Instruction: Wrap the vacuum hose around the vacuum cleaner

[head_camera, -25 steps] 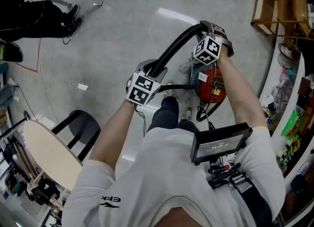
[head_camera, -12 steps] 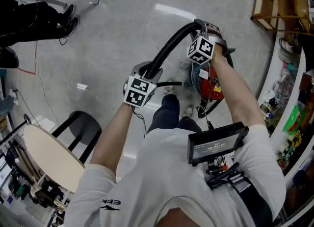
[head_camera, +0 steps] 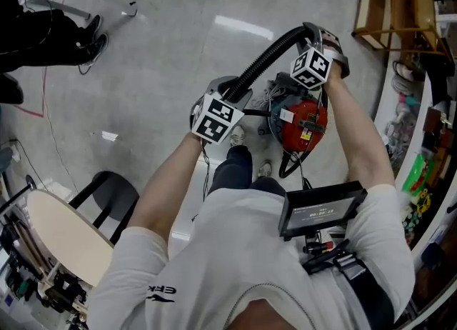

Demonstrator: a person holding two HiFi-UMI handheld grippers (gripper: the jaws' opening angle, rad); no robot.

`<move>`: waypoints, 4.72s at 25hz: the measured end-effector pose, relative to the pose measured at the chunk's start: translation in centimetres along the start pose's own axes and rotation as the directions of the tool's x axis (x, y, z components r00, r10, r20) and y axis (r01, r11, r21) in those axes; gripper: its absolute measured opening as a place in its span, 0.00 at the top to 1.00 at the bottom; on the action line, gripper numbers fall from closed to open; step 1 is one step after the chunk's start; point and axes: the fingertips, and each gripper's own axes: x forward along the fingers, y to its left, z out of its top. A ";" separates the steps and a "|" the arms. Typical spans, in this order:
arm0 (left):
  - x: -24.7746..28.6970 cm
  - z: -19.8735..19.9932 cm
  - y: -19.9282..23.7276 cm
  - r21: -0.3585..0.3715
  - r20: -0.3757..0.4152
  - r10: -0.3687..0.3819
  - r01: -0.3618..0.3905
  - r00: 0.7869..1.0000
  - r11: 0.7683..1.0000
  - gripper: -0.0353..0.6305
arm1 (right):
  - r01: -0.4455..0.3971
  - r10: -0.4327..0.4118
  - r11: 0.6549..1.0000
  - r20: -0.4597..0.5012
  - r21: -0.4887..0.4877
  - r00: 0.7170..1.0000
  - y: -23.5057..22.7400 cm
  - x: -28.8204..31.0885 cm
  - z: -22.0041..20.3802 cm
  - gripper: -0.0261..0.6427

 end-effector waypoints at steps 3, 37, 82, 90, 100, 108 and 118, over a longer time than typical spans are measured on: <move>1.2 1.7 0.2 0.024 0.016 -0.011 0.010 1.000 1.000 0.68 | 0.023 -0.024 0.999 -0.016 -0.026 1.000 -2.1 0.4 -0.8 0.69; -2.5 -10.9 0.4 -0.019 -0.193 0.102 -0.107 0.976 0.994 0.68 | -0.205 0.210 0.977 0.120 -0.050 0.970 12.8 3.2 5.4 0.69; -11.2 -23.3 -23.6 -0.342 -0.286 0.240 -0.332 0.928 0.879 0.69 | -0.760 0.622 0.624 0.471 0.184 0.625 50.7 -42.8 2.3 0.67; -11.2 -23.5 -27.3 -0.471 -0.246 0.207 -0.303 0.947 0.829 0.69 | -0.774 0.622 0.529 0.461 0.349 0.633 55.9 -45.4 1.6 0.66; -11.0 -24.4 -30.8 -0.669 -0.181 0.088 -0.188 0.980 0.719 0.69 | -0.591 0.497 0.667 0.320 0.453 0.807 57.7 -45.2 -0.6 0.63; -10.3 -27.4 -34.3 -0.752 -0.161 0.005 -0.125 0.987 0.647 0.68 | -0.472 0.447 0.824 0.152 0.314 0.882 59.5 -47.5 -5.7 0.65; -6.9 -31.8 -41.2 -0.831 -0.189 -0.110 -0.099 0.976 0.547 0.68 | -0.491 0.496 0.858 0.008 0.148 0.868 61.8 -51.3 -13.6 0.67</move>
